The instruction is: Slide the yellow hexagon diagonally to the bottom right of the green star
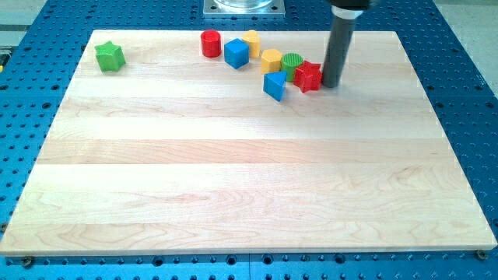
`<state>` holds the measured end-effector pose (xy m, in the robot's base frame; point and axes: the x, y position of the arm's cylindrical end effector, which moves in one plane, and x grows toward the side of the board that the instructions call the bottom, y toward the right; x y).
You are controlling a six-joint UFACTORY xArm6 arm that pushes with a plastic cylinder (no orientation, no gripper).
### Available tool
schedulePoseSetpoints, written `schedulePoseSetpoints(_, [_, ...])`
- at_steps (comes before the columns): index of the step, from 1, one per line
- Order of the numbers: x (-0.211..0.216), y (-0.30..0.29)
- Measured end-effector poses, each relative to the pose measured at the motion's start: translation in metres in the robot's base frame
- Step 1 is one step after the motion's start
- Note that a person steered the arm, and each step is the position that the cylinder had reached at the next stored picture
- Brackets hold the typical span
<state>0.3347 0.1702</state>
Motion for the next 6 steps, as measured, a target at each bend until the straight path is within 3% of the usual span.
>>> schedulePoseSetpoints(1, [-0.038, 0.030])
schedulePoseSetpoints(2, [-0.072, -0.027])
schedulePoseSetpoints(4, [-0.018, -0.159])
schedulePoseSetpoints(5, [-0.021, -0.163])
schedulePoseSetpoints(6, [0.005, -0.248])
